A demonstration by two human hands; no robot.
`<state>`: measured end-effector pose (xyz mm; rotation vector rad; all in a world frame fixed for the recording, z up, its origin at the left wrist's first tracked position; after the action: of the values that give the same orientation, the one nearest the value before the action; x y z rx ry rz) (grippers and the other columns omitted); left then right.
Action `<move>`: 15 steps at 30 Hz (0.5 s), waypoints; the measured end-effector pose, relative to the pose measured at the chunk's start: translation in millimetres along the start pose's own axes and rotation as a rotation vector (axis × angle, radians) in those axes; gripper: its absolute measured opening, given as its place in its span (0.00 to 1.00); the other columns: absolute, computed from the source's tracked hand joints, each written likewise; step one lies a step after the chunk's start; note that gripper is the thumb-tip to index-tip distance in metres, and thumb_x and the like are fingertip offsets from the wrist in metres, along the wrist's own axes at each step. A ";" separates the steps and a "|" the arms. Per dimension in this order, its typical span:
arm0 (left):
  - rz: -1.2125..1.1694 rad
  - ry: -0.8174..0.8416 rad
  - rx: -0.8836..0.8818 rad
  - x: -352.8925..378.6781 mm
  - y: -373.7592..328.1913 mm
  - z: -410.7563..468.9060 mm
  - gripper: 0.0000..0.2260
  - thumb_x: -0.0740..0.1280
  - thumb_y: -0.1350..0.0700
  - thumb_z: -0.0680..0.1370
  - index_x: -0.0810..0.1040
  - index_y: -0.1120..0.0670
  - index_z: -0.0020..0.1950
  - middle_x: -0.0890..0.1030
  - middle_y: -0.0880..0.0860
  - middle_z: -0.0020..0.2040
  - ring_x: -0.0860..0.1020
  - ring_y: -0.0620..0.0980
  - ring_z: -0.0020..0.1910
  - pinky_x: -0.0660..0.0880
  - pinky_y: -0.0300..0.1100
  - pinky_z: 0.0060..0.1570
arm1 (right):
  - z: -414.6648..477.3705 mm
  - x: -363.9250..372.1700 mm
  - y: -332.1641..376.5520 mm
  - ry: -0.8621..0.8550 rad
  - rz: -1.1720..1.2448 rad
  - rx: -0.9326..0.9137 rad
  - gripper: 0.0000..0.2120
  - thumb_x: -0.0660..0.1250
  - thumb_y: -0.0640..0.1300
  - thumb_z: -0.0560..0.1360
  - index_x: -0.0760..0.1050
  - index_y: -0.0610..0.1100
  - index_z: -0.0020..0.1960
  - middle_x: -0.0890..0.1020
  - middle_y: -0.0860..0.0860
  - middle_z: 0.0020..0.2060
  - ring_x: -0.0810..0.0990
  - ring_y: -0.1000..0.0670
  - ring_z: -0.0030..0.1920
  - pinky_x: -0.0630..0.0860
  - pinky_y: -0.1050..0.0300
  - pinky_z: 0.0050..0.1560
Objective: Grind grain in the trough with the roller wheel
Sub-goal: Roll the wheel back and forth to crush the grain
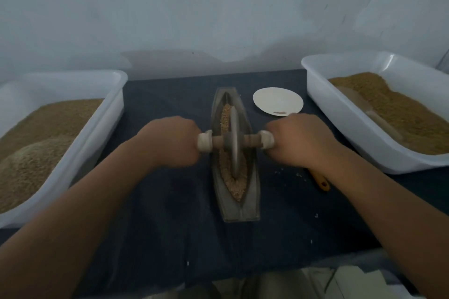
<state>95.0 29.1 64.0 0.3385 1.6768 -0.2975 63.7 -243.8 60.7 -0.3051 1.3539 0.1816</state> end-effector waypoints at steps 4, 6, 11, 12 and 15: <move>0.071 -0.139 -0.109 -17.0 8.2 53.0 0.12 0.66 0.42 0.70 0.73 0.50 0.37 0.76 0.47 0.36 0.77 0.52 0.35 0.76 0.47 0.40 | 69.7 0.4 -5.6 -0.035 -0.052 0.172 0.09 0.64 0.52 0.74 0.75 0.50 0.37 0.78 0.52 0.32 0.77 0.48 0.33 0.70 0.56 0.33; 0.067 -0.173 -0.155 -22.0 13.4 68.4 0.12 0.68 0.42 0.73 0.74 0.50 0.39 0.78 0.49 0.38 0.77 0.53 0.36 0.76 0.47 0.40 | 90.6 -2.8 -6.4 -0.021 -0.088 0.167 0.09 0.66 0.52 0.74 0.76 0.50 0.38 0.77 0.52 0.33 0.75 0.49 0.33 0.63 0.58 0.31; 0.007 -0.115 -0.130 -2.9 7.6 34.9 0.07 0.69 0.45 0.71 0.77 0.48 0.40 0.80 0.47 0.39 0.79 0.51 0.37 0.78 0.46 0.40 | 61.3 -13.7 1.2 0.101 0.005 0.093 0.07 0.65 0.51 0.73 0.76 0.50 0.38 0.79 0.52 0.35 0.78 0.48 0.36 0.73 0.55 0.35; 0.013 -0.112 -0.105 4.5 6.1 18.7 0.07 0.68 0.45 0.70 0.77 0.47 0.39 0.80 0.46 0.37 0.78 0.49 0.35 0.77 0.44 0.37 | 44.0 -14.9 4.4 0.144 0.030 0.061 0.08 0.65 0.52 0.73 0.75 0.51 0.37 0.79 0.52 0.34 0.79 0.48 0.36 0.74 0.54 0.35; 0.030 -0.194 -0.016 16.0 2.0 -25.8 0.09 0.65 0.42 0.67 0.73 0.46 0.34 0.75 0.43 0.30 0.73 0.42 0.29 0.64 0.38 0.28 | -2.4 -19.7 6.3 0.214 0.042 0.001 0.10 0.64 0.55 0.69 0.72 0.52 0.32 0.77 0.53 0.28 0.76 0.52 0.29 0.68 0.56 0.28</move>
<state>70.2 41.6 51.4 0.3123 1.4819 -0.2852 55.4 -237.6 78.8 -0.3015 1.5733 0.1871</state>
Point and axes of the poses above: each hand's wrist, its own z-axis towards the middle knuckle, its own x-axis out of the palm, y = z × x, the point moved 3 cm from there along z, towards the middle knuckle
